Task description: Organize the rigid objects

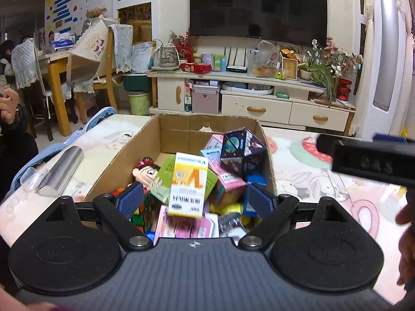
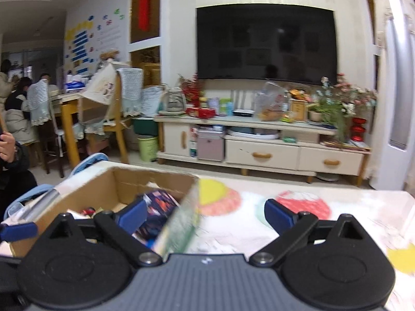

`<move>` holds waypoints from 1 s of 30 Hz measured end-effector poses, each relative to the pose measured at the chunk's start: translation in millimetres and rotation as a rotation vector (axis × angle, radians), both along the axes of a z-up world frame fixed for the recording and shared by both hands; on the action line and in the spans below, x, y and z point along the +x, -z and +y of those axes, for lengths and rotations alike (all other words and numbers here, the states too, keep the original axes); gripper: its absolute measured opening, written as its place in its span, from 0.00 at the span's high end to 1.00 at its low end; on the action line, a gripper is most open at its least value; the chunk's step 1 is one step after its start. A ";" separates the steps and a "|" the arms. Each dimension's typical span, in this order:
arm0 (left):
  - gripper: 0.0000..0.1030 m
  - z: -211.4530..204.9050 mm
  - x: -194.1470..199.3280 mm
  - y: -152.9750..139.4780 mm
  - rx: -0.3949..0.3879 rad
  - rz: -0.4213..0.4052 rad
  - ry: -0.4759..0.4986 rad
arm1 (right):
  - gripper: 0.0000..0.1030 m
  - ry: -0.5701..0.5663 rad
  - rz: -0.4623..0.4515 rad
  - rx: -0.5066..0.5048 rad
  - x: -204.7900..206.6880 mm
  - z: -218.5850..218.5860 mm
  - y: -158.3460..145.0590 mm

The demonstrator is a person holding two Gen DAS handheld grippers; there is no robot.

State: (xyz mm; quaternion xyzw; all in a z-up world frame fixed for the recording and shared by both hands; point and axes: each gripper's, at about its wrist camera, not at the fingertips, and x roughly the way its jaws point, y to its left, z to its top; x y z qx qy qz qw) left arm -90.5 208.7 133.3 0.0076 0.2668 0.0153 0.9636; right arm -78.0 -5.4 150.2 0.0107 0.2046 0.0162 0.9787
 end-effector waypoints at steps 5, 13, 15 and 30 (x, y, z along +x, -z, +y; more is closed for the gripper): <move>0.00 -6.7 -22.1 -4.8 0.016 -0.009 0.019 | 0.06 0.047 0.029 -0.003 -29.9 -8.3 3.7; 0.00 -9.6 -52.7 -15.9 0.043 -0.042 0.032 | 0.06 0.069 0.024 -0.027 -67.3 -2.6 3.4; 0.00 -8.2 -57.9 -17.7 0.042 -0.049 0.028 | 0.06 0.075 0.020 -0.036 -74.7 0.3 2.4; 0.00 5.4 -83.0 -23.0 0.064 -0.099 0.010 | 0.06 0.063 -0.018 -0.067 -110.7 24.4 -3.8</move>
